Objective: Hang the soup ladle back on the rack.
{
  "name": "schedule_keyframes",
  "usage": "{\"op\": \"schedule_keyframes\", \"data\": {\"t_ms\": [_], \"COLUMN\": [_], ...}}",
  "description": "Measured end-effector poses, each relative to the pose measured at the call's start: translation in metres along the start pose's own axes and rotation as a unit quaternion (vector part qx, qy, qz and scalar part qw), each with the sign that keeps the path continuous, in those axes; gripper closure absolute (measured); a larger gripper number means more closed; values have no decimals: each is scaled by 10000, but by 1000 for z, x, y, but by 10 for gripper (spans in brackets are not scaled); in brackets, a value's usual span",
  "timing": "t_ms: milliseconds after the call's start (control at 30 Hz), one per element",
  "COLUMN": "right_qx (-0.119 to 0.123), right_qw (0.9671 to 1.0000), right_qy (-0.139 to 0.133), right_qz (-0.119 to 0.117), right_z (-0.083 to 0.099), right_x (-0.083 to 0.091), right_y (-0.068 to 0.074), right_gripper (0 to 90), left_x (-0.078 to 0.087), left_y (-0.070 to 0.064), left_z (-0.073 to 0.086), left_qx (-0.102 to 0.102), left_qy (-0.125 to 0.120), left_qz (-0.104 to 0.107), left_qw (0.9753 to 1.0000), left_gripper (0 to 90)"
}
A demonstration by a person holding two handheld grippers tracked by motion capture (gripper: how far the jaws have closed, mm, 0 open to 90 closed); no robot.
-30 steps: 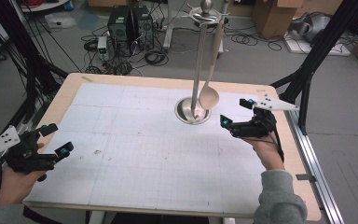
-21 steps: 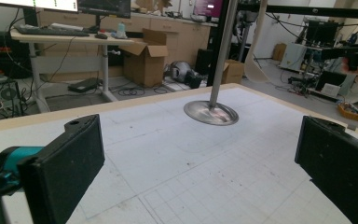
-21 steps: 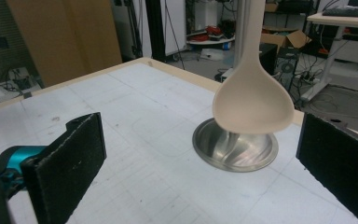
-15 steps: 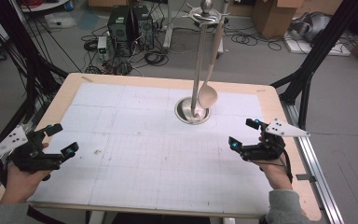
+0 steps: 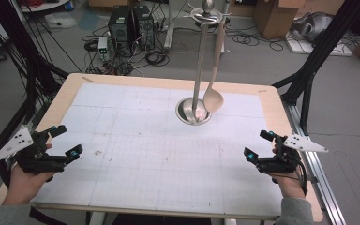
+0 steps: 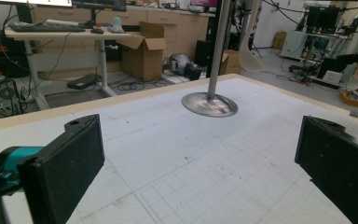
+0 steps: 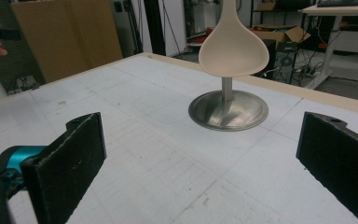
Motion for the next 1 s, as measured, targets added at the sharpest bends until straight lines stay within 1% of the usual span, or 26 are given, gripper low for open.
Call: {"op": "schedule_keyframes", "data": {"t_ms": [167, 200, 233, 300, 400, 467, 500, 600, 733, 767, 800, 833, 933, 1000], "right_qx": [30, 69, 64, 99, 45, 41, 31, 37, 48, 59, 126, 122, 68, 42], "right_qw": [10000, 9999, 9999, 9995, 9993, 9990, 9990, 9987, 9981, 9975, 9962, 9958, 9956, 9958], "right_qy": [-7, 0, 37, 98, 83, 59, 39, -41, 6, 25, 6, 9, -6, -46], "right_qz": [79, 87, 130, 287, 359, 449, 454, 515, 615, 711, 860, 911, 936, 914], "right_z": [5, 6, 7, 12, 19, 21, 21, 22, 28, 29, 32, 33, 38, 38], "right_x": [17, 19, 22, 26, 29, 33, 35, 41, 47, 49, 52, 53, 58, 62], "right_y": [-3, -3, -4, -5, -9, -11, -11, -11, -14, -15, -17, -18, -20, -20], "right_gripper": [0, 0, 0, 0, 0, 0, 0, 0, 0, 0, 0, 0, 0, 0], "left_x": [0, 0, -1, -3, -5, -5, -5, -5, -1, 0, 0, 1, 5, 8], "left_y": [1, 0, 0, -2, -4, -3, -3, 0, 3, 4, 4, 4, 7, 10], "left_z": [2, 2, 2, 2, 3, 5, 6, 9, 11, 10, 10, 10, 11, 11], "left_qx": [11, 40, 67, 44, -18, -18, -14, 1, 79, 121, 137, 142, 135, 157], "left_qy": [14, 6, -5, 3, 31, 51, 46, 59, 0, -21, -40, -57, -56, -76], "left_qz": [-12, -17, -7, 16, 49, 53, 47, 0, -65, -62, -78, -102, -155, -217], "left_qw": [10000, 10000, 10000, 10000, 10000, 10000, 10000, 10000, 9999, 9999, 9999, 9998, 9998, 9996], "left_gripper": [18, 18, 18, 18, 18, 18, 18, 18, 18, 18, 18, 18, 18, 18]}}
Point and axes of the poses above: each handheld gripper's, and its own axes: x roughly backward along the jaws, z roughly out of its underside, y roughly to its left, the point moved 7 cm from there along -x, roughly forward along the jaws, and after that the axes turned 2 degrees about z, right-handed, at the moved point
